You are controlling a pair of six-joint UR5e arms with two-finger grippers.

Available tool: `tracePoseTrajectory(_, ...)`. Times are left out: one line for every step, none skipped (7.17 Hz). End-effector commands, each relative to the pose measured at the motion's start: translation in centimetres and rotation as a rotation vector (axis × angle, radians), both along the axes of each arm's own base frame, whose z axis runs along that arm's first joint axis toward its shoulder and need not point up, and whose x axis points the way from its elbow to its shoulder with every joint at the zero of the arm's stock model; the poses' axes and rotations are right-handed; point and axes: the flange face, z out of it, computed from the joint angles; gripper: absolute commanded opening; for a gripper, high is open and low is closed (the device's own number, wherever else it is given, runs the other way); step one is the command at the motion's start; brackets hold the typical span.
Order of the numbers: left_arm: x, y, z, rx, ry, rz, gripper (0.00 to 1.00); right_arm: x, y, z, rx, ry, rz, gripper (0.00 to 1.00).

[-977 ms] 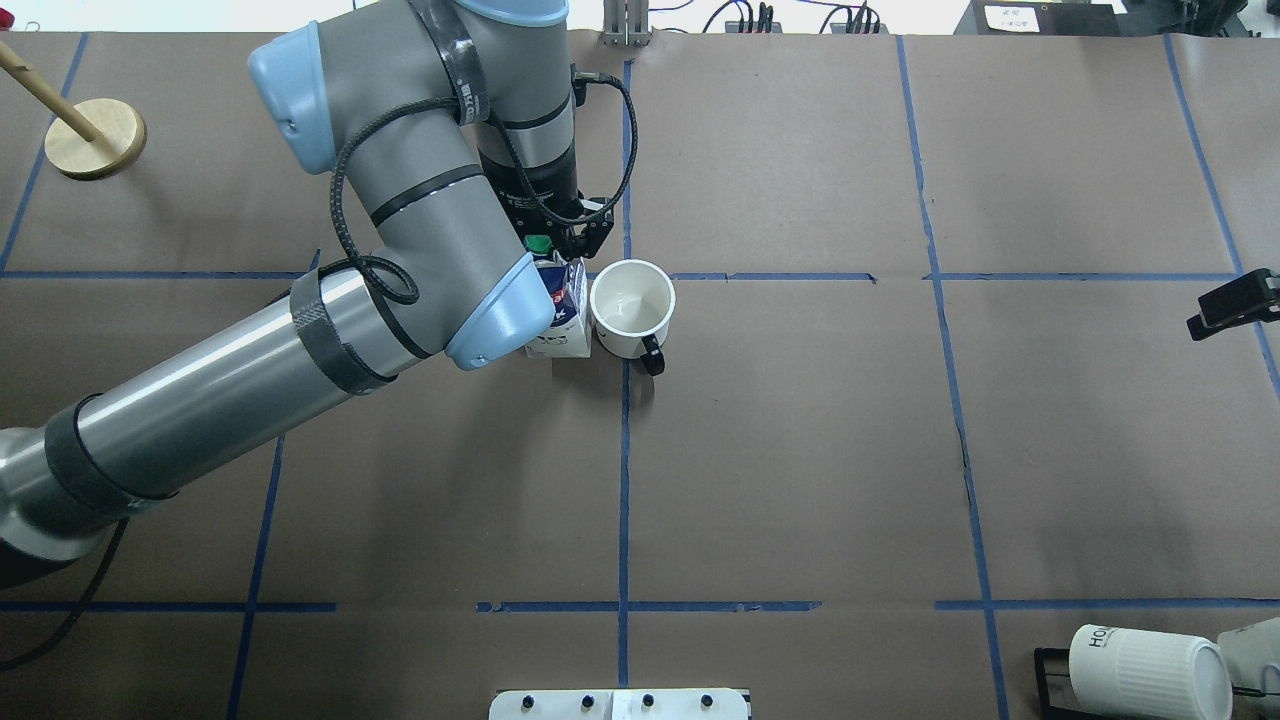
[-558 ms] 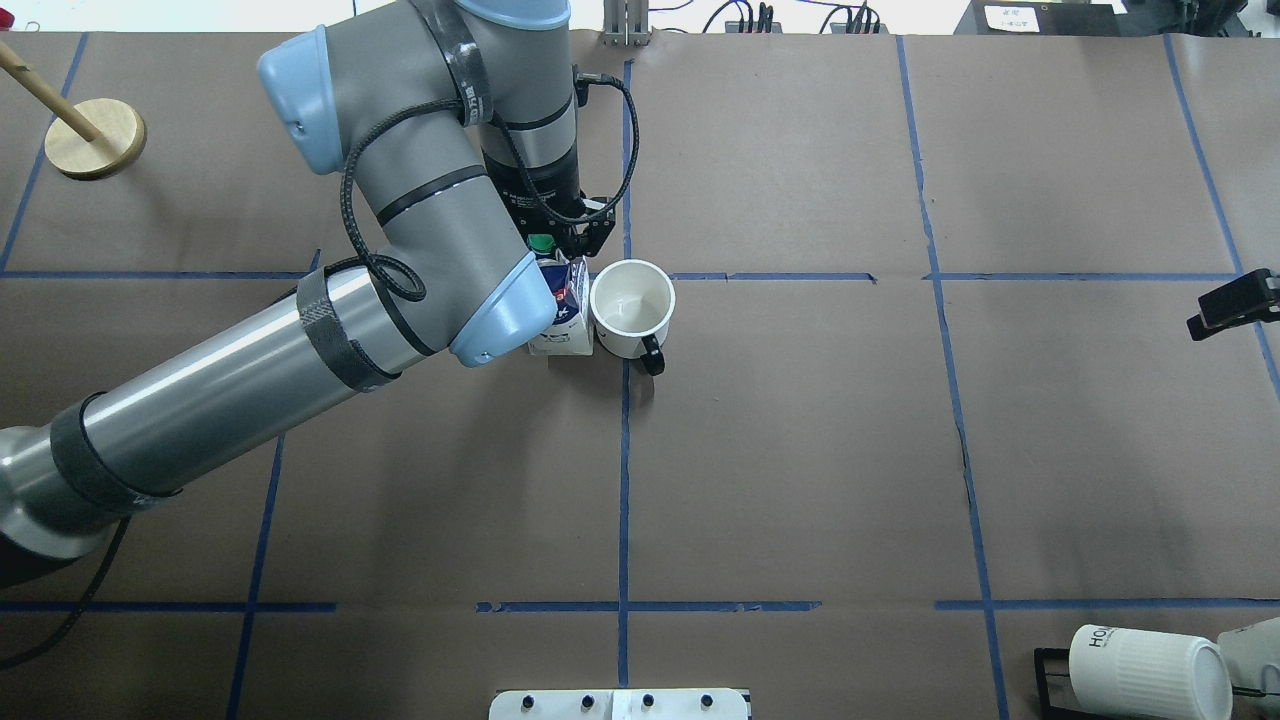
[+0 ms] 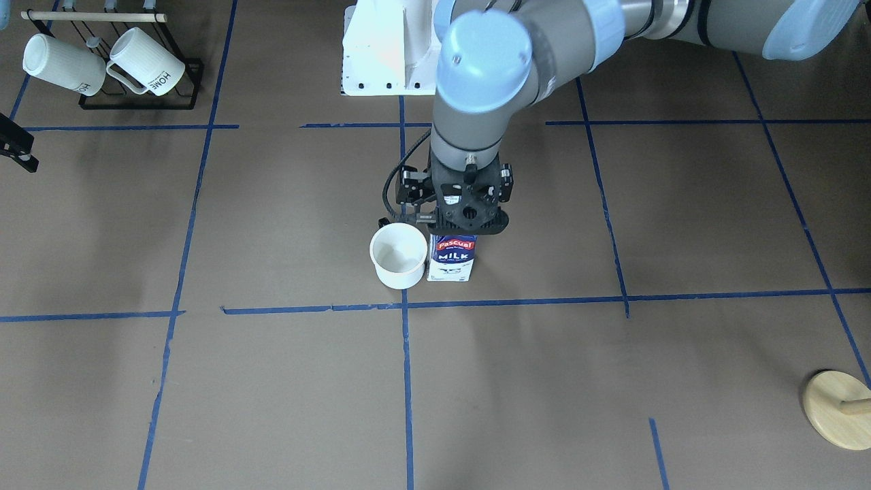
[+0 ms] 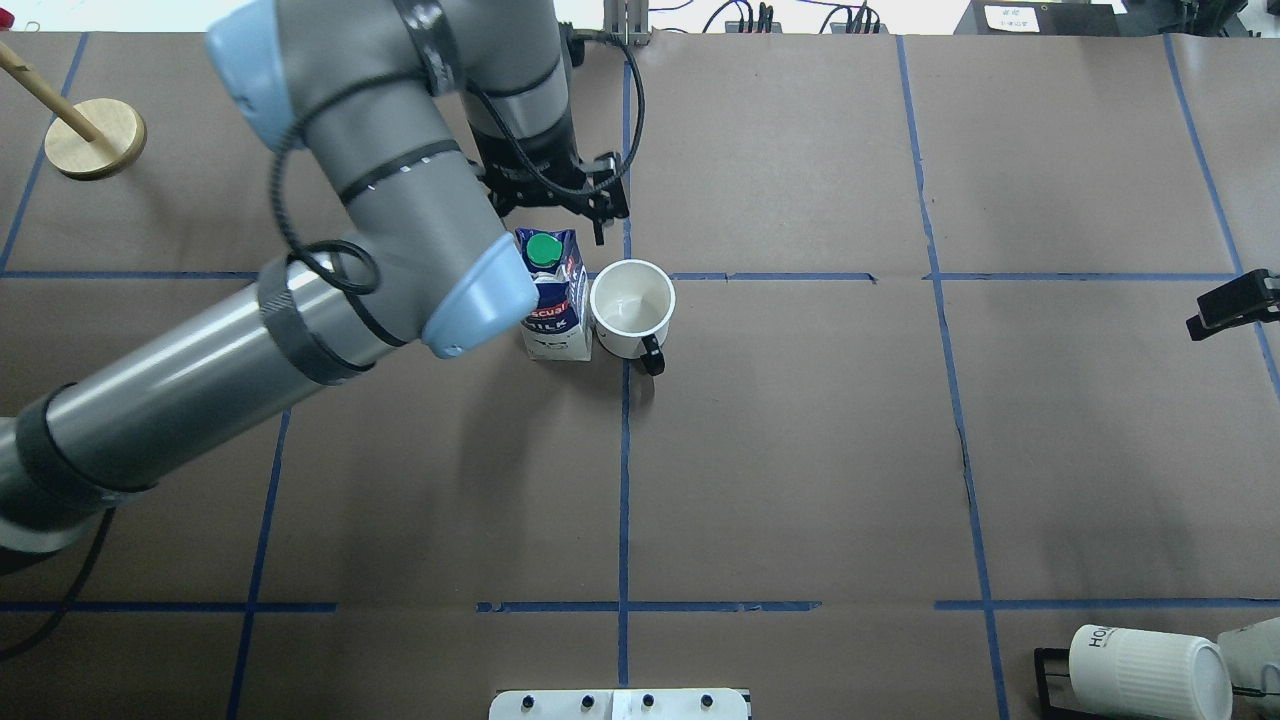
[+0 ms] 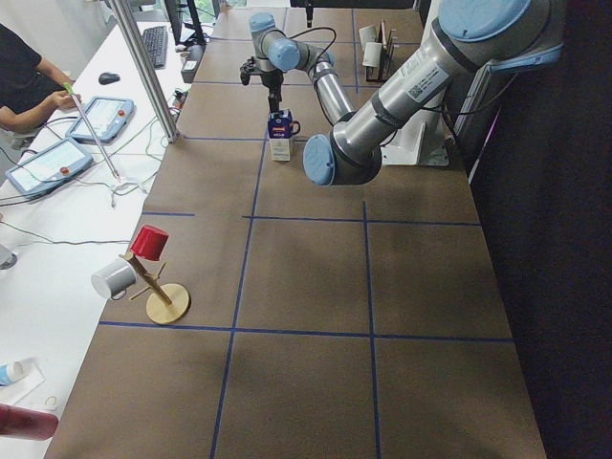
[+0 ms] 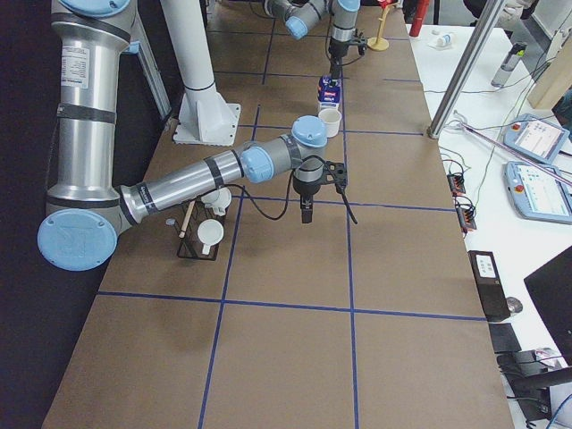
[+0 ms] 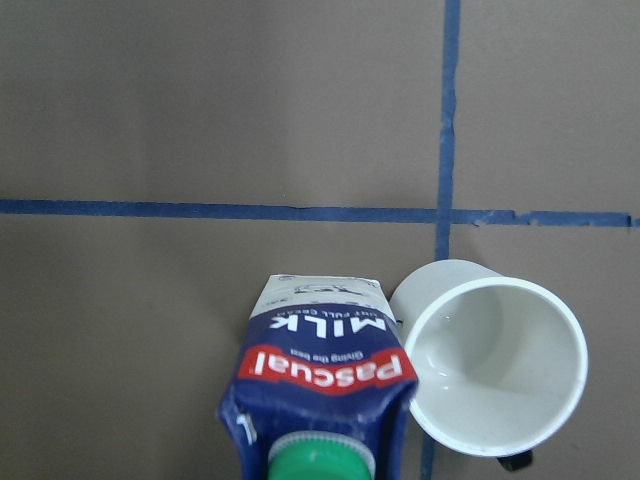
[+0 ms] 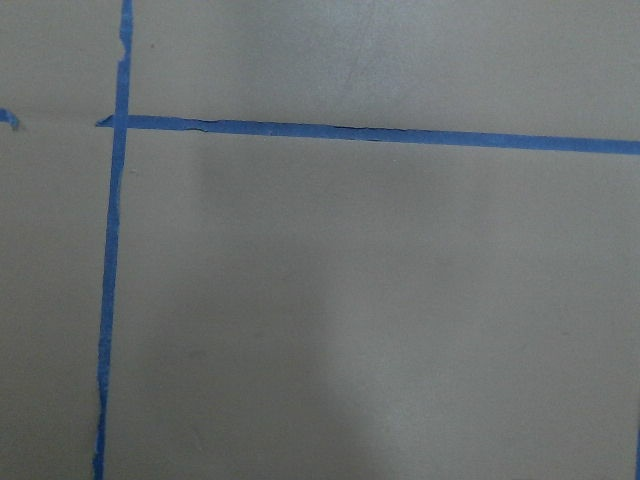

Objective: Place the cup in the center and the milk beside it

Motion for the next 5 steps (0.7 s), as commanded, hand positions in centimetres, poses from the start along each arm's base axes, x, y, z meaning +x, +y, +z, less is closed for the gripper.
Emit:
tracePoseTrajectory(-6.6,2.4,-1.4,0.095,0.034,-0.052,1.0,-0.1,-0.1,0.2,-0.002,0.002,-0.001,1.0)
tracePoseTrajectory(-7.8,3.4,0.0,0.112,0.032,-0.053,1.0,0.0,-0.1,0.3,-0.003,0.002,-0.002,1.0)
tracePoseTrajectory(-10.1,5.2,2.9,0.129,0.03,-0.051,1.0,0.0,-0.1,0.2,-0.001,0.0,-0.004,1.0)
tracePoseTrajectory(-13.7,6.8,7.0,0.207,0.01,0.0,1.0,0.6,-0.2,0.4,0.022,0.0,-0.02,1.0)
tracePoseTrajectory(-17.3,7.7,11.0,0.262,-0.022,0.047,1.0,2.3,-0.5,0.9,0.042,0.004,-0.023,1.0)
